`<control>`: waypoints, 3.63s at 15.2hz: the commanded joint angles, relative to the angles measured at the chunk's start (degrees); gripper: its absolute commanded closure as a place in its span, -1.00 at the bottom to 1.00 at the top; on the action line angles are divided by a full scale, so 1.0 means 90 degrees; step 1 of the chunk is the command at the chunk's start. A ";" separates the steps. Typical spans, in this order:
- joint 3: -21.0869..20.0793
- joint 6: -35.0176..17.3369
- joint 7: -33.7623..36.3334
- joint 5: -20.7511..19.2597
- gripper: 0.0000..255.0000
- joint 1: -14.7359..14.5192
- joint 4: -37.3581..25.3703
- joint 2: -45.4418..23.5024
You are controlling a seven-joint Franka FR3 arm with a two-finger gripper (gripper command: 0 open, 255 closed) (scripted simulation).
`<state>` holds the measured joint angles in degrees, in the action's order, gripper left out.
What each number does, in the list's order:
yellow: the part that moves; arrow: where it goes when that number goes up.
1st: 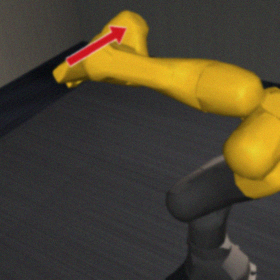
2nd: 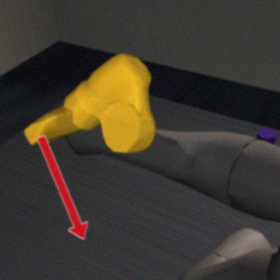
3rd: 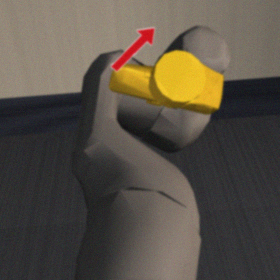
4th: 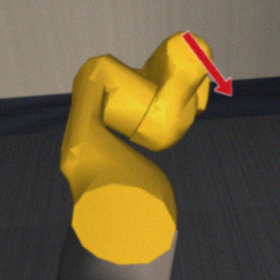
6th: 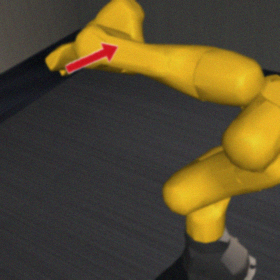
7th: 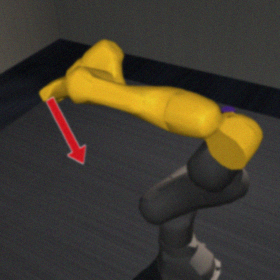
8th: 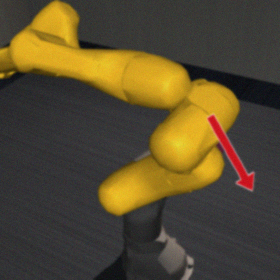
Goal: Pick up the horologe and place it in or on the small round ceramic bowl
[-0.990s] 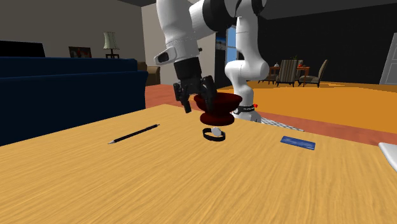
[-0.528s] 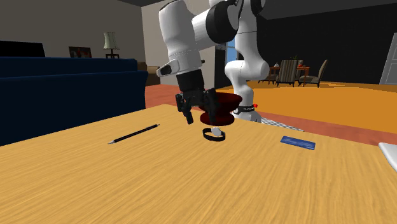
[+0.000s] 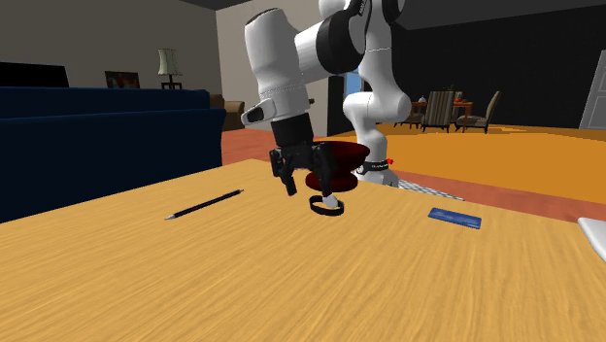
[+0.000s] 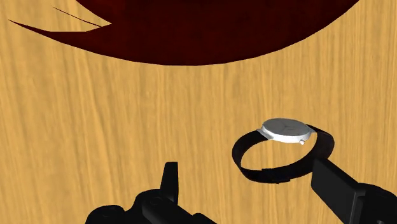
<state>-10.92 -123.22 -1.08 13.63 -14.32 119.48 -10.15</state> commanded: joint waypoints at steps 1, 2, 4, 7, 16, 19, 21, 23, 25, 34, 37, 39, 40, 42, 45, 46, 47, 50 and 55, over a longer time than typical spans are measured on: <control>0.0000 0.0000 0.0000 0.0000 -1.00 0.0000 0.0000 0.0000; 0.0000 0.0000 0.0000 0.0000 1.00 0.0000 0.0000 0.0000; 0.0000 0.0000 0.0000 0.0000 1.00 0.0000 0.0000 0.0000; 0.0000 0.0000 0.0000 0.0000 1.00 0.0000 0.0000 0.0000; 0.0004 0.0386 0.0066 -0.0008 1.00 0.0015 -0.0166 0.0226; 0.0007 0.0620 0.0106 -0.0013 1.00 0.0024 -0.0281 0.0348; 0.0010 0.0777 0.0133 -0.0017 1.00 0.0030 -0.0365 0.0424; 0.0013 0.0934 0.0160 -0.0021 1.00 0.0035 -0.0455 0.0494; 0.0015 0.1092 0.0187 -0.0025 1.00 0.0041 -0.0550 0.0560; 0.0030 0.1810 0.0314 -0.0044 1.00 0.0063 -0.1047 0.0792; 0.0035 0.2052 0.0357 -0.0050 1.00 0.0069 -0.1238 0.0847; 0.0038 0.2214 0.0387 -0.0055 1.00 0.0073 -0.1373 0.0876; 0.0040 0.2295 0.0402 -0.0057 1.00 0.0075 -0.1443 0.0889; 0.0043 0.2458 0.0433 -0.0062 1.00 0.0079 -0.1587 0.0911; 0.0083 0.2595 0.0366 -0.0029 1.00 0.0126 -0.1452 0.1169; 0.0124 0.2594 0.0271 0.0003 1.00 0.0167 -0.1194 0.1408; 0.0167 0.2601 0.0177 0.0031 1.00 0.0206 -0.0945 0.1645; 0.0318 0.2664 -0.0101 0.0082 1.00 0.0310 -0.0254 0.2341; 0.0622 0.2897 -0.0542 0.0054 1.00 0.0470 0.0738 0.3463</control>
<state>-5.77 -97.54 -5.27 14.10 -10.28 123.80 18.49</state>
